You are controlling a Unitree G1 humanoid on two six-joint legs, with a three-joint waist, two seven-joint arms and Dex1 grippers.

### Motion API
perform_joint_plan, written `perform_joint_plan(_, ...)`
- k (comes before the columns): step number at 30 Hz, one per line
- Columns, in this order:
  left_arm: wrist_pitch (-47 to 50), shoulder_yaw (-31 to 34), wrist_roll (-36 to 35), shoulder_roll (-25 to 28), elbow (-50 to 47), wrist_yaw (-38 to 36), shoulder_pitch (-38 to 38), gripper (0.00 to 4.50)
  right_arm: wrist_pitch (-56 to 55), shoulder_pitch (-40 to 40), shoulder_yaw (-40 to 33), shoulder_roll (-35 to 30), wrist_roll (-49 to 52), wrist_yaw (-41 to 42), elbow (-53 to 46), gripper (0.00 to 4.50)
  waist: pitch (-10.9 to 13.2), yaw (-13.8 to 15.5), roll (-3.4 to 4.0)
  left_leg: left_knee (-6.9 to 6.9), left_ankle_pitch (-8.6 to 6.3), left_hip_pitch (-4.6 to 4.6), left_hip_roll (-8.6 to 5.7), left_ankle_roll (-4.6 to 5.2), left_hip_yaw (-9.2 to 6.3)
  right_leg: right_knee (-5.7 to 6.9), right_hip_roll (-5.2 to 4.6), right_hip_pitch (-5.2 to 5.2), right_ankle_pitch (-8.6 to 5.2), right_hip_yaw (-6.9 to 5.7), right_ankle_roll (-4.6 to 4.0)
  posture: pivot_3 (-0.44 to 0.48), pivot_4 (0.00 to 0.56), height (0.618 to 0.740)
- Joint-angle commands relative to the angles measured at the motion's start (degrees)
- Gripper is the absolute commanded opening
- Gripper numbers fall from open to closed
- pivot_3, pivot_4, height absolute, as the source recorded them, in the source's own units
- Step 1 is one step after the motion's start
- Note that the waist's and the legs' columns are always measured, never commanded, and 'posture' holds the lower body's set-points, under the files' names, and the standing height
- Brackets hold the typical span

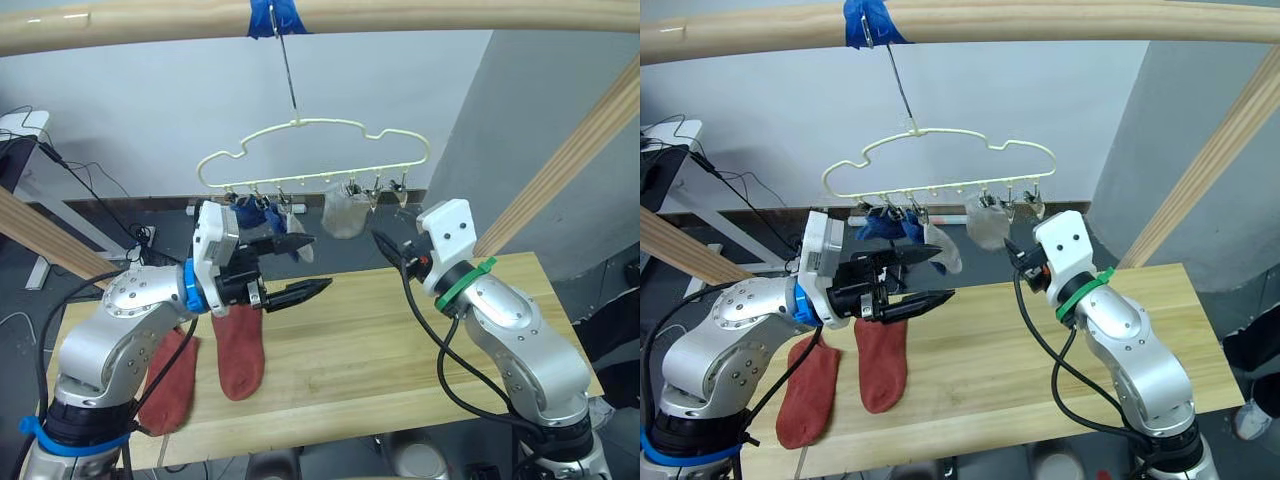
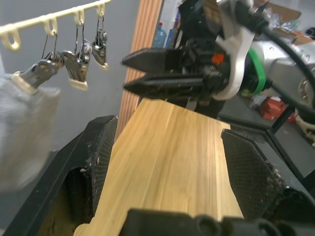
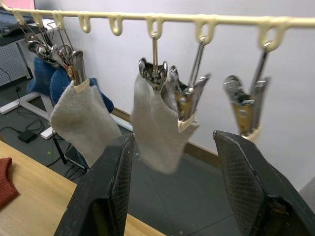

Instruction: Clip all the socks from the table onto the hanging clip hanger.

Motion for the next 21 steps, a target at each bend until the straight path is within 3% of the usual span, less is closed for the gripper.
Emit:
perform_joint_plan(1, -0.1, 1.4, -0.9, 0.2, -1.5, 0.5, -1.1, 3.74, -0.6, -0.1, -0.1, 0.9, -1.1, -1.0, -1.1, 2.67, 0.0, 0.1, 0.00, 0.00, 0.00, -0.01, 0.00, 0.00, -0.01, 0.00, 0.00, -0.01, 0.00, -0.01, 0.00, -0.221, 0.263, 0.740)
perform_joint_plan(15, -1.7, 0.9, 0.5, -0.2, -0.2, 0.3, -2.4, 3.74, -0.7, -1.7, 1.3, 5.1, -2.8, -1.8, 0.5, 2.67, 0.0, 0.1, 0.00, 0.01, 0.00, -0.02, -0.01, -0.01, 0.00, 0.03, -0.01, -0.02, 0.01, 0.00, -0.02, -0.220, 0.257, 0.740)
perform_joint_plan(20, -2.4, 0.5, 1.2, -0.3, 0.4, 0.1, -2.5, 3.78, -0.3, -1.9, 1.5, 5.9, -3.4, -1.8, 0.9, 1.03, 0.0, 0.1, 0.00, 0.01, 0.01, -0.01, -0.01, -0.01, -0.01, 0.04, -0.01, -0.02, 0.01, -0.01, -0.02, -0.220, 0.257, 0.740)
perform_joint_plan(21, -2.5, 0.5, 1.3, -0.3, 0.5, -0.1, -2.5, 3.78, -0.1, -1.9, 1.6, 6.1, -3.6, -1.8, 0.8, 1.03, 0.0, 0.1, 0.00, 0.01, 0.01, -0.01, -0.01, -0.01, -0.01, 0.04, -0.01, -0.02, 0.01, 0.00, -0.02, -0.220, 0.261, 0.740)
